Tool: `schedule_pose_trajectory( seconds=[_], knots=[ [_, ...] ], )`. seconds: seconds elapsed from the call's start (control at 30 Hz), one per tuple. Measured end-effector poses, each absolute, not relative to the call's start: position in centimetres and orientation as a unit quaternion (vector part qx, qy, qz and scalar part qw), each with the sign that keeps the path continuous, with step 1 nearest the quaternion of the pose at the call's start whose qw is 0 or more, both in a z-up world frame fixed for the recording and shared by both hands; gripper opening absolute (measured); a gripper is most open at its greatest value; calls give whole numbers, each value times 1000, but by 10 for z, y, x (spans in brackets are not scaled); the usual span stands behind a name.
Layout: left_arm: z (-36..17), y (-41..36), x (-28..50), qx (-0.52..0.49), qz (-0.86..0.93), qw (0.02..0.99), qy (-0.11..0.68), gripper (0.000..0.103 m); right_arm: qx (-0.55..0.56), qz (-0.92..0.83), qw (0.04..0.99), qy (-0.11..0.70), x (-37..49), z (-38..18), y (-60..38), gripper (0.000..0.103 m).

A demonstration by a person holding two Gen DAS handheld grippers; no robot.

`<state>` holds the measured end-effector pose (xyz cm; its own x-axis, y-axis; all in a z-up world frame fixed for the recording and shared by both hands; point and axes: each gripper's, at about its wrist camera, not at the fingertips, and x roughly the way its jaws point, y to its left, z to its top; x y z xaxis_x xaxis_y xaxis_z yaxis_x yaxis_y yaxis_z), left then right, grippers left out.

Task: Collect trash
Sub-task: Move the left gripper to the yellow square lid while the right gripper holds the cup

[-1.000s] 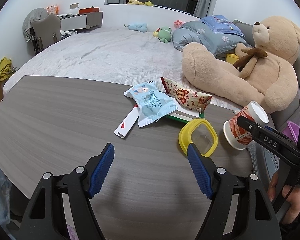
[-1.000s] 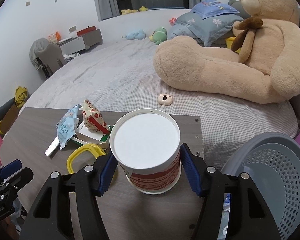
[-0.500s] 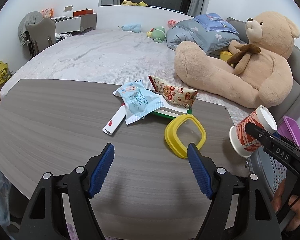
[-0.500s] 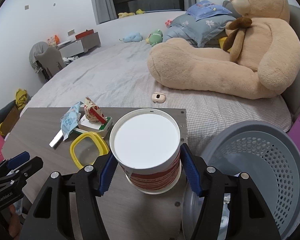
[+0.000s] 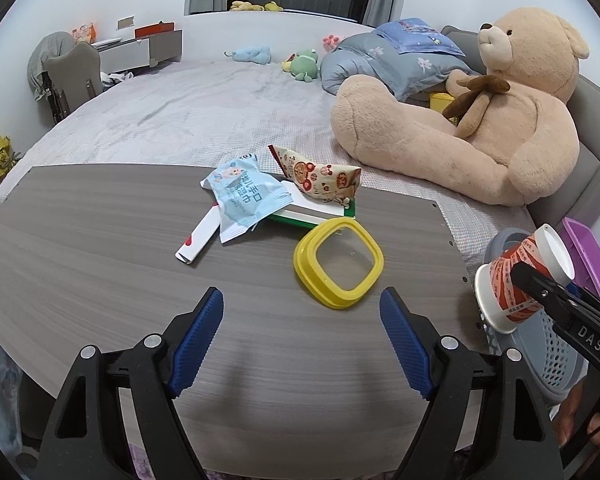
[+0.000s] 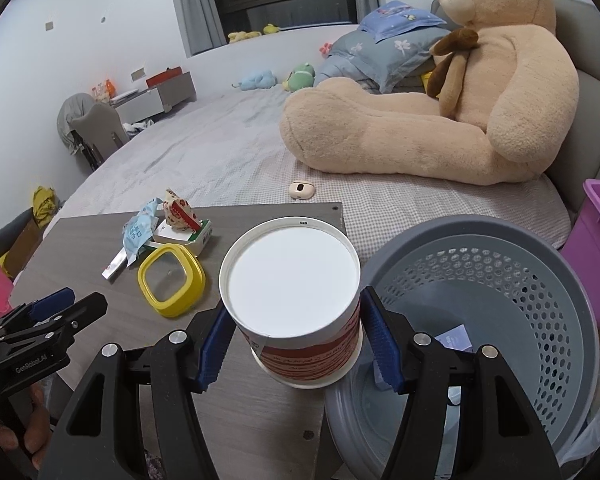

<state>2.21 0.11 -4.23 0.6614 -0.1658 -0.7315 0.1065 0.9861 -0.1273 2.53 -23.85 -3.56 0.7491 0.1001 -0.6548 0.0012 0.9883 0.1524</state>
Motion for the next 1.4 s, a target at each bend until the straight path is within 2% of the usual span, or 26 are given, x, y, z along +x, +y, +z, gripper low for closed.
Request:
schedule_pose_trajectory(
  seconds=[1.4],
  knots=[
    [-59, -64, 47, -39, -50, 898, 436, 79, 119, 41, 936, 330, 9, -40, -308, 60]
  ],
)
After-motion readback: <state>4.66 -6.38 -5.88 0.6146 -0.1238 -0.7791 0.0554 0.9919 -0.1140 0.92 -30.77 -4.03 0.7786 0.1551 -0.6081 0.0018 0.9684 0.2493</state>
